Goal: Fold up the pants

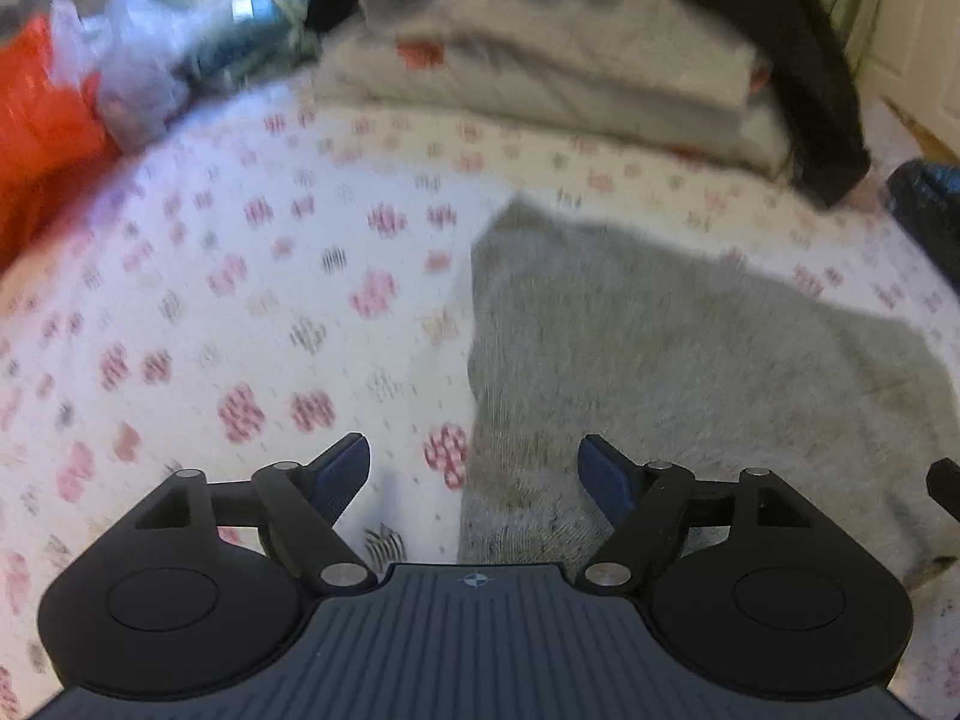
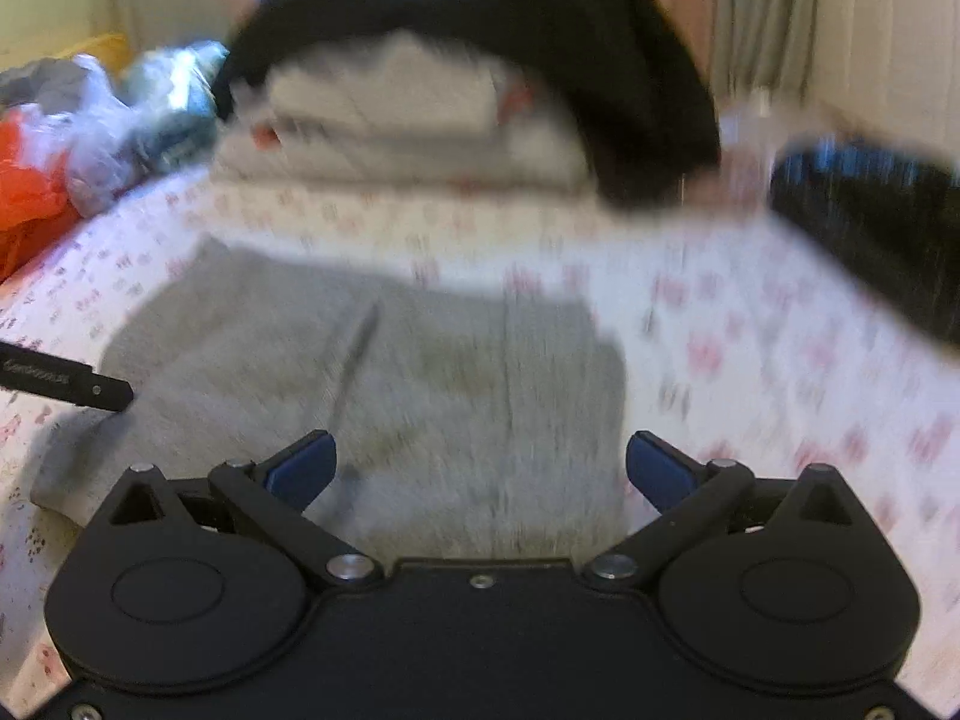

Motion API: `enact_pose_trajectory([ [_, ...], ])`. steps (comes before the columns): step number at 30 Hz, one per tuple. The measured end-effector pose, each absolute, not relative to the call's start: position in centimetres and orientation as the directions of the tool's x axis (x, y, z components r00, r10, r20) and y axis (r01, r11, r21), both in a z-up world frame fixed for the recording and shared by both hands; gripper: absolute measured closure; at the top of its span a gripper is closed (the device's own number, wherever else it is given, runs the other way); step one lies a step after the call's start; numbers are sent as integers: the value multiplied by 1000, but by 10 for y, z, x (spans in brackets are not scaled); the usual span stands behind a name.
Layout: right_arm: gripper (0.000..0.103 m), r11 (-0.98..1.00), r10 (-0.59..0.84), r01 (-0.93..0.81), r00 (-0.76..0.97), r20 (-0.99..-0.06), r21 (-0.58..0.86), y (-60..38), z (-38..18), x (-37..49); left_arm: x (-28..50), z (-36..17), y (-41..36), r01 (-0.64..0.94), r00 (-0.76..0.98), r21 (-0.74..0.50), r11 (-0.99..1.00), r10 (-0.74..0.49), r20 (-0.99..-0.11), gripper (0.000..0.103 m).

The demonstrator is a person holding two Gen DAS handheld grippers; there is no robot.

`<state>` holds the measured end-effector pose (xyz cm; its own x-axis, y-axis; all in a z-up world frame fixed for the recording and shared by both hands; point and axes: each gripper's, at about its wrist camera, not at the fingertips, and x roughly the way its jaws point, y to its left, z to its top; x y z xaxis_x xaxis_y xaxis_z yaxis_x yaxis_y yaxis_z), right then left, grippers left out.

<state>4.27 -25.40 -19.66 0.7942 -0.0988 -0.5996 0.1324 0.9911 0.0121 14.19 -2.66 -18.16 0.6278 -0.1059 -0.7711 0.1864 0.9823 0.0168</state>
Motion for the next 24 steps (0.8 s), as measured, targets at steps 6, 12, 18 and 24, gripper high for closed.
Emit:
enact_pose_trajectory([
  [6,1,986,-156,108,851,-502,-124,-225,-167,12,104,-141,-33,187,697,79,979,-76,-713,25],
  [12,1,984,-174,170,810,-559,-60,-220,-153,-6,73,-137,-39,175,675,108,979,-39,-736,25],
  [18,1,978,-183,207,776,-604,-29,-218,-130,-19,55,-121,-38,168,669,92,981,-45,-742,25],
  [24,1,973,-208,229,774,-598,-42,-214,-93,-37,30,-84,-32,185,683,38,982,-101,-723,25],
])
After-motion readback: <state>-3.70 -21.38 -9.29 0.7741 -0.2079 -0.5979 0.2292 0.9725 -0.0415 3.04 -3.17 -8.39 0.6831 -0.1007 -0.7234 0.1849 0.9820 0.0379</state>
